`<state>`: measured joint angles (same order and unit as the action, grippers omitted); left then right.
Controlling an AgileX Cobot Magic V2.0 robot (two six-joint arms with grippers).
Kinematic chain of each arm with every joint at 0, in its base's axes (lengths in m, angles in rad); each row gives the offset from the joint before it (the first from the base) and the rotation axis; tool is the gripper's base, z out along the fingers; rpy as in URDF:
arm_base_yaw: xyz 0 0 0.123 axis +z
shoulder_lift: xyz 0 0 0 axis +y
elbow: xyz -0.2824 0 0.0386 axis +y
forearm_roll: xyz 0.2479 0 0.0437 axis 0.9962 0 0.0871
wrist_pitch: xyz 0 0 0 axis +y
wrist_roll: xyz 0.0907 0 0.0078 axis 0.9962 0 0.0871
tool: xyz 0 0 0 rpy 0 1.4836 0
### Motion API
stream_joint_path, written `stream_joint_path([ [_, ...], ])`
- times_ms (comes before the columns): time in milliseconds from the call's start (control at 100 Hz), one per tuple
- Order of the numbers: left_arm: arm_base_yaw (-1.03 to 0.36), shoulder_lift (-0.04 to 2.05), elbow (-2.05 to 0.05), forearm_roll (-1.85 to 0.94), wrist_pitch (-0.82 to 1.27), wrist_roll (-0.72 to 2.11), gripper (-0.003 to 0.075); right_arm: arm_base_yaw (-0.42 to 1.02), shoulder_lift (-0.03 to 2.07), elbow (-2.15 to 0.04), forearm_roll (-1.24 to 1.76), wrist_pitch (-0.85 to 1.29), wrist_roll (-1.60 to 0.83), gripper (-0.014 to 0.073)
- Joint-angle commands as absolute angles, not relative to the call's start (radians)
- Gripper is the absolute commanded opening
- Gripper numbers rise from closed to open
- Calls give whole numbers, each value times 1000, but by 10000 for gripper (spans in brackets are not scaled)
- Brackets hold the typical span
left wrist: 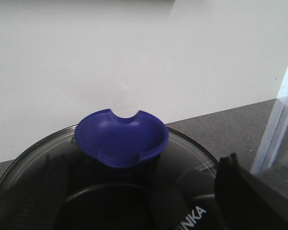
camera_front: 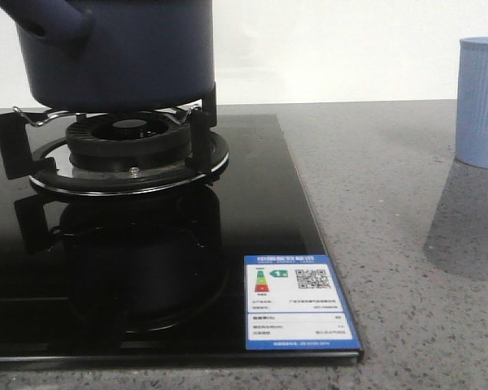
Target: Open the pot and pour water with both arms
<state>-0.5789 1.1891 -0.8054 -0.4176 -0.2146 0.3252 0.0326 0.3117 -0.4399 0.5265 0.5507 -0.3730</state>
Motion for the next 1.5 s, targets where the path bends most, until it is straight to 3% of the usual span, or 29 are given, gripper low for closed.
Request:
stream_joint_path([
  [0, -583, 1205, -861, -407, -319, 327, 567, 33, 329, -474, 550, 481, -385, 669],
  [420, -518, 1276, -878, -404, -383, 327, 567, 33, 329, -474, 553, 483, -385, 669],
  [970, -535, 1350, -933, -361, -377, 319, 566, 33, 329, -474, 553, 481, -385, 669],
  [1190, -536, 1351, -935, -361, -382, 319, 440, 33, 329, -474, 553, 481, -385, 669],
  [1490, -536, 1310, -935, -361, -382, 319, 433, 33, 329, -474, 553, 481, -385, 669],
])
